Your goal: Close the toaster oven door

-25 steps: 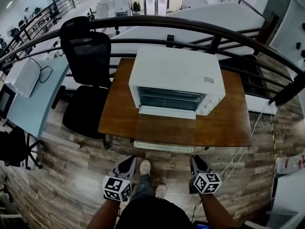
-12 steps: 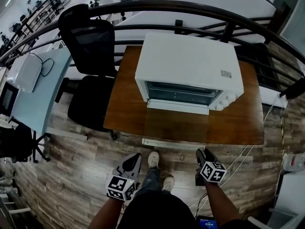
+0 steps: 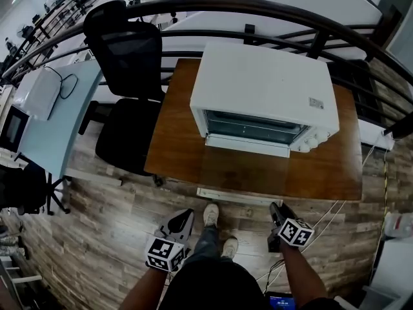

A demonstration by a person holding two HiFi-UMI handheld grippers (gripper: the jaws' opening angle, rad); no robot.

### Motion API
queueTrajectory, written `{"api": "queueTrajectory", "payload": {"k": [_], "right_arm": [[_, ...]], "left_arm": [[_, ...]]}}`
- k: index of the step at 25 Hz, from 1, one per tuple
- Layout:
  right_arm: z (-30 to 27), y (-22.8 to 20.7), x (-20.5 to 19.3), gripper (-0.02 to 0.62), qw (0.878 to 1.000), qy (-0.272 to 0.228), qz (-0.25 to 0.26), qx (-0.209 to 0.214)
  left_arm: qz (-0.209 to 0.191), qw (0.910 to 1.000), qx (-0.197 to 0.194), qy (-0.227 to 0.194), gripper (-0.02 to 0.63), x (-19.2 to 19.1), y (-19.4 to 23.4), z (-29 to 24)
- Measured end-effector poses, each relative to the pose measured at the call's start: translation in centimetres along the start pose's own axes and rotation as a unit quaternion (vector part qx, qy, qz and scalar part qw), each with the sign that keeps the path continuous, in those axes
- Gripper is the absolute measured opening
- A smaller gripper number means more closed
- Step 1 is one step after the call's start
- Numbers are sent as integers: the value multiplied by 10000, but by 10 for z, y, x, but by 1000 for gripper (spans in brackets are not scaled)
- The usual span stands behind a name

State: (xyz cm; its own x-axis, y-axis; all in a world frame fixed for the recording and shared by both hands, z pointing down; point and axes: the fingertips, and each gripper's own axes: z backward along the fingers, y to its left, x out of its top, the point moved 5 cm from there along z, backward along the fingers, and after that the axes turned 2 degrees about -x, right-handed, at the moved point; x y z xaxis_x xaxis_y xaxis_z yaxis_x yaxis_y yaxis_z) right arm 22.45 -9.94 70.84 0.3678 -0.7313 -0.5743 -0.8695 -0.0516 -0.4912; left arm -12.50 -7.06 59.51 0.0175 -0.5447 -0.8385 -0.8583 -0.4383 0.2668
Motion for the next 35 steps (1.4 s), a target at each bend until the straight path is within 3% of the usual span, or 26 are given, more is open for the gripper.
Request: {"api": "queueTrajectory", "payload": {"k": [8, 12, 14, 18, 21, 24, 28, 35], "right_arm": [[23, 16, 15, 170, 9995, -279, 59, 145], [37, 28, 29, 172, 9984, -499, -55, 264], [43, 34, 36, 175, 9974, -626, -99, 356], [50, 40, 49, 183, 9960, -757, -102, 459], [54, 45, 57, 186, 9951, -840, -104, 519], [59, 50, 67, 190, 9936, -953, -147, 592], [65, 58, 82, 195, 9908, -1124, -257, 713], [70, 66, 102, 204, 9878, -1295, -286, 815]], "left_arm": [[-6, 9999, -52, 126, 12, -11, -7, -2], [-190, 9995, -174, 203, 77, -12, -15, -10], [-75, 9995, -228, 203, 89, -12, -17, -15], [617, 9977, -227, 164, 109, -13, -11, -27], [1405, 9898, -215, 58, 142, -10, 1, -38], [1823, 9830, -201, -10, 165, -3, 9, -51], [2667, 9629, -348, -236, 187, 7, 16, -64], [3201, 9434, -697, -512, 199, 30, 17, -80]]}}
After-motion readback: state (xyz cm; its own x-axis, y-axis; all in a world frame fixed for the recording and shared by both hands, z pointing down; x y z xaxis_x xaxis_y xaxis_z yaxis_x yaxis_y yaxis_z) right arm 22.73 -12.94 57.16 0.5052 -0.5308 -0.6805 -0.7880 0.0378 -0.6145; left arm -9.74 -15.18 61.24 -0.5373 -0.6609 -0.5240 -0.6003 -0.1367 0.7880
